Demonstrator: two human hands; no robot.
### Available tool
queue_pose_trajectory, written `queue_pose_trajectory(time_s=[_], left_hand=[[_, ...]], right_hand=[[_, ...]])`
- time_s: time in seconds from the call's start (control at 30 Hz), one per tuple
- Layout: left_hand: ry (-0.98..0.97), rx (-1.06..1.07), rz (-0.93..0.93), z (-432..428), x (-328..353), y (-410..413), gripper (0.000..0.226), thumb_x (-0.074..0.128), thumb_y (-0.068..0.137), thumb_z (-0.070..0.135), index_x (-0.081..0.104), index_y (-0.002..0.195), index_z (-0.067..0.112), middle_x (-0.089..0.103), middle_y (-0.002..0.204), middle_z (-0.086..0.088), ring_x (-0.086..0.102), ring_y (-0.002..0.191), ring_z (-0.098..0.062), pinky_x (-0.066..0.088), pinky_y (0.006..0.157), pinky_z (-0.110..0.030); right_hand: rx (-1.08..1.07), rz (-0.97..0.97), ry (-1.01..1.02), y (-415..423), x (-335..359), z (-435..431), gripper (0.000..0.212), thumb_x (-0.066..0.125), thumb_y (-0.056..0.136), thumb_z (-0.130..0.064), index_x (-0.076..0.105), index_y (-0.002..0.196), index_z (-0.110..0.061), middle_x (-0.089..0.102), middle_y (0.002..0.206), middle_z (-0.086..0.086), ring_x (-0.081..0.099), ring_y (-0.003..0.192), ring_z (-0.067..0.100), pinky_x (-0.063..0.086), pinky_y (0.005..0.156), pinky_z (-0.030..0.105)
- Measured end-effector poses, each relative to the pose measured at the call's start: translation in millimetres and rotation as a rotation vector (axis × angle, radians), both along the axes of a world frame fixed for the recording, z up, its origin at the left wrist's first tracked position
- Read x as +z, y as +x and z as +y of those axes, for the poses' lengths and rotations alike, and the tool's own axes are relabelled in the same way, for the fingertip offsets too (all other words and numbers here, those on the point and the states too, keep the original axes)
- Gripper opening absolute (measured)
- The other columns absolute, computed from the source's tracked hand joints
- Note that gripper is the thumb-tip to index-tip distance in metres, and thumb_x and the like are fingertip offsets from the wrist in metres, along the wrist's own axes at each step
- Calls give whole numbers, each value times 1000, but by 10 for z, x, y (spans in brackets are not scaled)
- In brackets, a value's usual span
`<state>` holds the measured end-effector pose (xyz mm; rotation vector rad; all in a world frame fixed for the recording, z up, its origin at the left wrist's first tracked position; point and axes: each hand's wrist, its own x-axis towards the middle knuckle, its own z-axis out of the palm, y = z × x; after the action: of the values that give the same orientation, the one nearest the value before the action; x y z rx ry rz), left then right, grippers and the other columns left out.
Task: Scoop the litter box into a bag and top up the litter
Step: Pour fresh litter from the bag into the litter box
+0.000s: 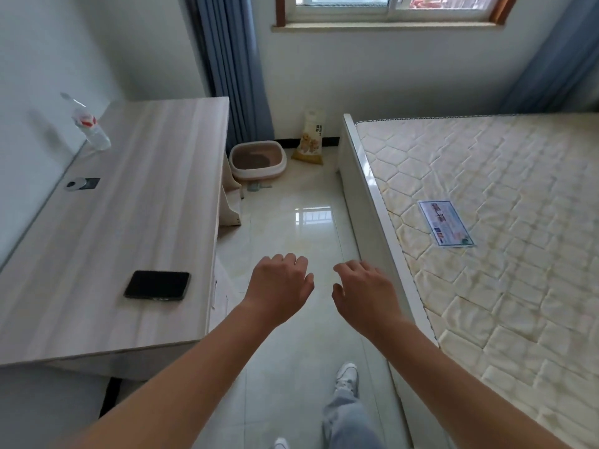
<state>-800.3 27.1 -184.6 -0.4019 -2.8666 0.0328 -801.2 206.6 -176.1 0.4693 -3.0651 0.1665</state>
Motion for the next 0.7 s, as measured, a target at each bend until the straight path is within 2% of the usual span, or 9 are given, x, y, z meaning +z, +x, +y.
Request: queue_pose_trajectory(time_s=[0.1, 0.3, 0.5, 0.7], left_hand=[[-43, 18, -15, 87, -33, -449, 34, 44, 96, 42, 64, 87, 15, 62, 72, -1, 51, 57, -17, 44, 56, -26], [-78, 127, -26, 217, 153, -1397, 36, 43, 94, 43, 62, 80, 16, 60, 69, -1, 52, 57, -18, 36, 53, -27], [-54, 234, -12, 113, 357, -2117, 36, 43, 95, 43, 63, 82, 16, 62, 71, -1, 55, 59, -19, 40, 55, -27], [-16, 258, -58, -172, 132, -2792, 38, 36, 98, 45, 61, 93, 17, 64, 82, -1, 59, 68, -19, 44, 62, -29]], right_hand=[[18, -14, -30, -514, -89, 49, 22, 63, 87, -26, 70, 105, -16, 71, 98, 0, 66, 89, 23, 53, 78, 34], [141, -11, -73, -1647, 22, 118, 25, 53, 94, -26, 66, 113, -16, 69, 105, 1, 63, 97, 23, 49, 85, 33], [241, 32, -84, -2619, 228, -12, 28, 50, 96, -28, 64, 117, -17, 68, 111, 0, 61, 101, 22, 47, 84, 31], [266, -24, -65, -3374, 86, -351, 25, 51, 95, -28, 65, 113, -18, 69, 107, -1, 62, 99, 22, 47, 81, 31]])
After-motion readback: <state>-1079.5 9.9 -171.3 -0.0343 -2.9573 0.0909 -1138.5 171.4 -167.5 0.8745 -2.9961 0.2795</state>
